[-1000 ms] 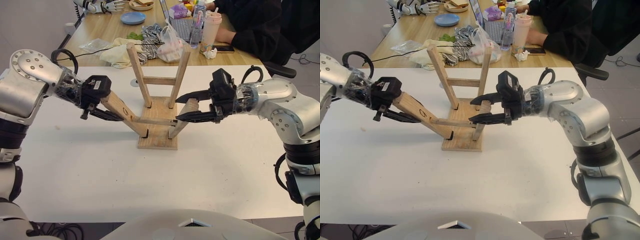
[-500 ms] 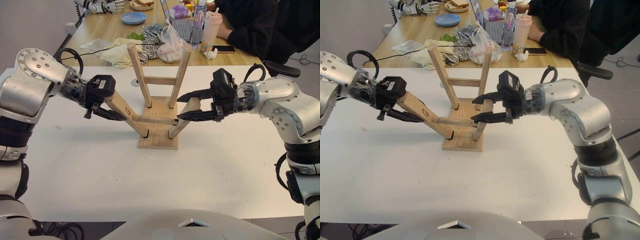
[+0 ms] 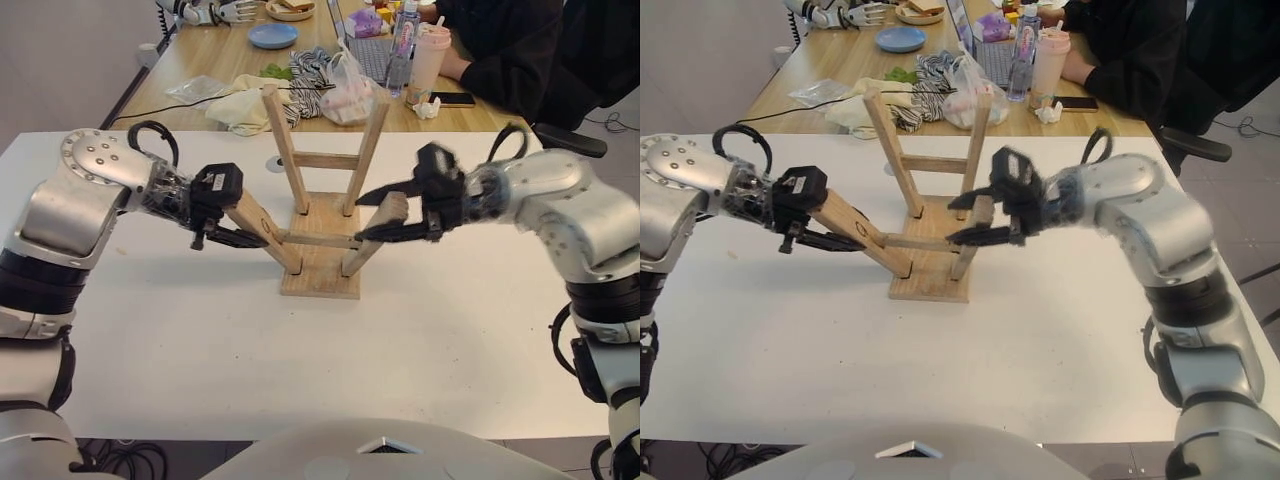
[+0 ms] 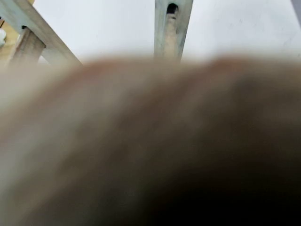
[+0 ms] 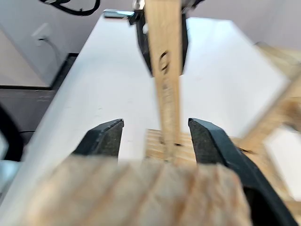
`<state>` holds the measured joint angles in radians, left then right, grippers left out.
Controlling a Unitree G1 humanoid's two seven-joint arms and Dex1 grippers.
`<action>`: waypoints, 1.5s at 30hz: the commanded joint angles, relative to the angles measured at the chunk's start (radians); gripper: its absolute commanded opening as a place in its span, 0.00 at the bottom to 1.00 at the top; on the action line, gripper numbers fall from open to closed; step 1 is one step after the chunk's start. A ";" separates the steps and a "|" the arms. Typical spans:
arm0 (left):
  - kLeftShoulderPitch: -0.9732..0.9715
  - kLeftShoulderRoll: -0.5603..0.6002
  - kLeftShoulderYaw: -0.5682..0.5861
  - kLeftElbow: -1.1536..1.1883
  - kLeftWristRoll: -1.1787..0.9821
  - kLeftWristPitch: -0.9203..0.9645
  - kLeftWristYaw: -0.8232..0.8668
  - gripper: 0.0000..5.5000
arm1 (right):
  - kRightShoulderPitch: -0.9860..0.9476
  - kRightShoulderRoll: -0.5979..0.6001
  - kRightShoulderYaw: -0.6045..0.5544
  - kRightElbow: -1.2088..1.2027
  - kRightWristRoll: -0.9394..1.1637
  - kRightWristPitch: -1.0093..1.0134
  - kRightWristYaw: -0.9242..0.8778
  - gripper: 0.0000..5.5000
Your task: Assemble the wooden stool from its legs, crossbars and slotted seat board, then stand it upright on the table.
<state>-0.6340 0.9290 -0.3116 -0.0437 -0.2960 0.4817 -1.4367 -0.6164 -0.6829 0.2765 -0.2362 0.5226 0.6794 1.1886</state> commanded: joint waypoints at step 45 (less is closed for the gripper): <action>0.198 -0.186 -0.006 -0.078 -0.099 0.236 0.353 0.54 | -0.011 0.139 0.289 -0.095 -0.515 0.019 -0.269 0.00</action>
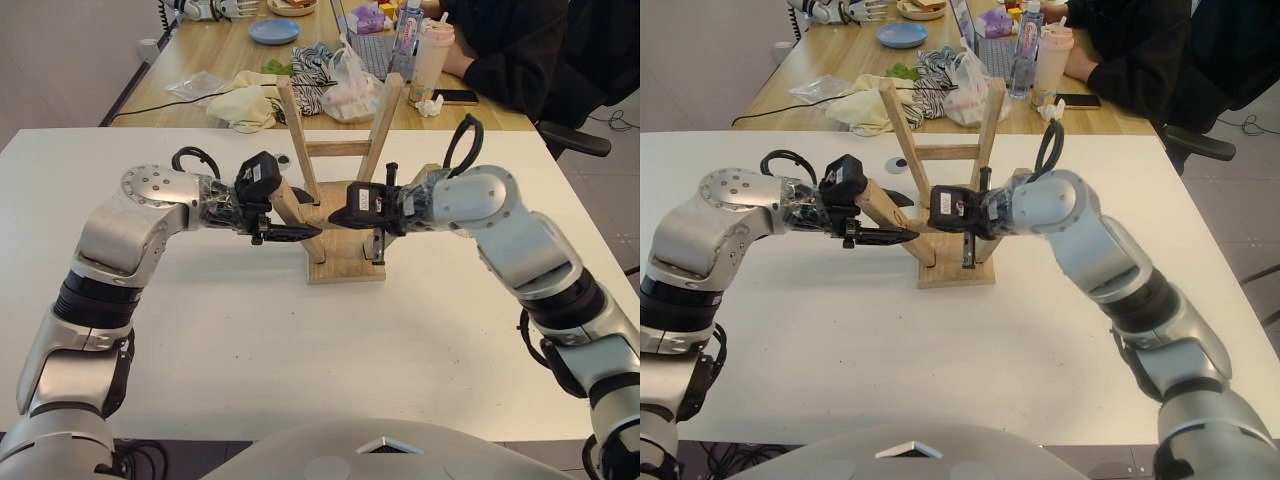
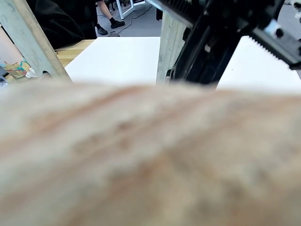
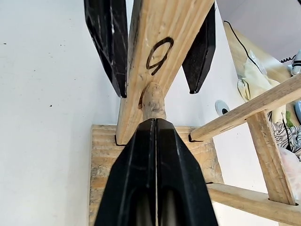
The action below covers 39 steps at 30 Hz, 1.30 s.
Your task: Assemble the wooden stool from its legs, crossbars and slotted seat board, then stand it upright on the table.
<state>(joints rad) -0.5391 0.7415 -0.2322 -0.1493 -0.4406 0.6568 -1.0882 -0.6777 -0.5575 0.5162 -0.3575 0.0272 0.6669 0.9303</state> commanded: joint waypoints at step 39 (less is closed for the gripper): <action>-0.019 -0.001 -0.243 0.079 0.164 0.009 -0.081 0.58 | 0.130 0.056 0.137 0.170 -0.025 0.024 -0.093 0.00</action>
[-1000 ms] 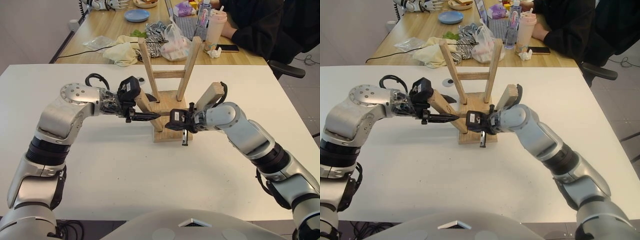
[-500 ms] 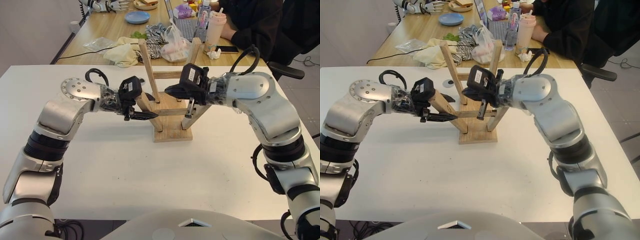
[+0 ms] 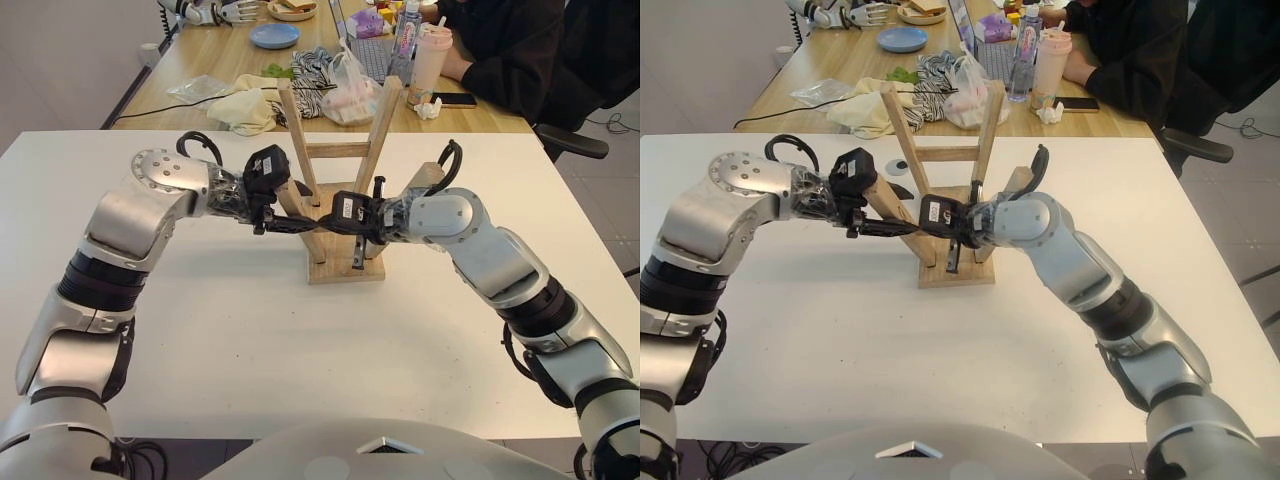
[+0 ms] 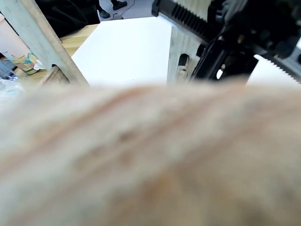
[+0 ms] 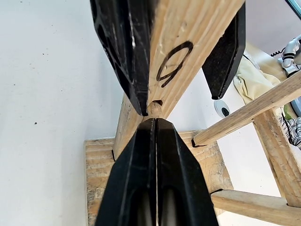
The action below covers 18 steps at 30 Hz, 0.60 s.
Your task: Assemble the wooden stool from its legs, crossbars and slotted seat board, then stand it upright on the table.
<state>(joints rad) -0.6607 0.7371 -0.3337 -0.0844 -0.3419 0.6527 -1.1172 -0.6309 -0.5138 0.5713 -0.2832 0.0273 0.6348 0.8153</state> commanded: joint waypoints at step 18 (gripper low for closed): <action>0.290 0.045 0.398 -0.156 -0.209 -0.040 0.104 0.64 | 0.115 -0.010 0.059 0.103 -0.038 0.046 0.025 0.00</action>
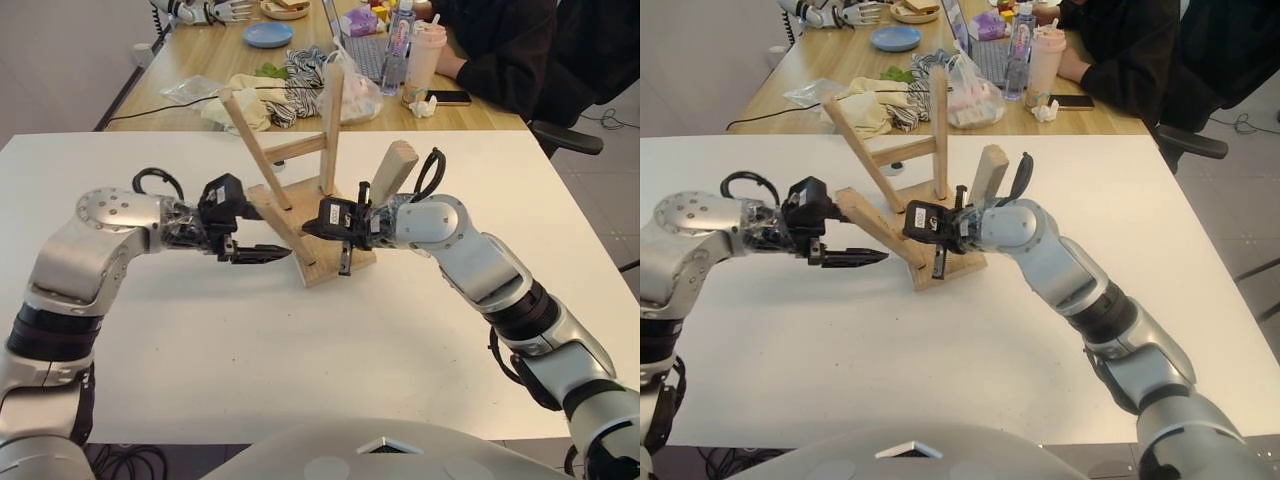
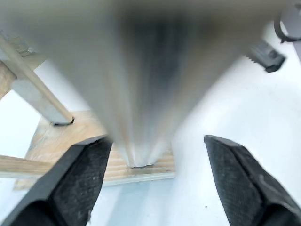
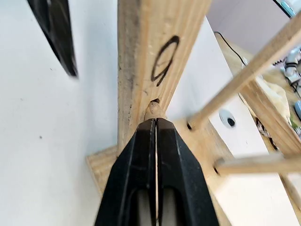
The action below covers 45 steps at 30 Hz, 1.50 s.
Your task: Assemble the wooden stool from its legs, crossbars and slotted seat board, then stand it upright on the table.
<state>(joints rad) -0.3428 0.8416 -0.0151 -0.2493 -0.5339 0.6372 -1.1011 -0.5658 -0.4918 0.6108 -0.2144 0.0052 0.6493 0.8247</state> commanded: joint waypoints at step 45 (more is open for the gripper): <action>-0.280 -0.564 0.033 0.707 0.358 -0.292 0.799 0.07 | 0.035 0.330 -0.096 0.184 0.025 -0.359 -0.094 0.00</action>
<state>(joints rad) -0.5872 0.2742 0.0163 0.3820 -0.1938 0.3864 -0.2809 -0.4842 -0.1751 0.5183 -0.0395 0.0332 0.2896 0.7260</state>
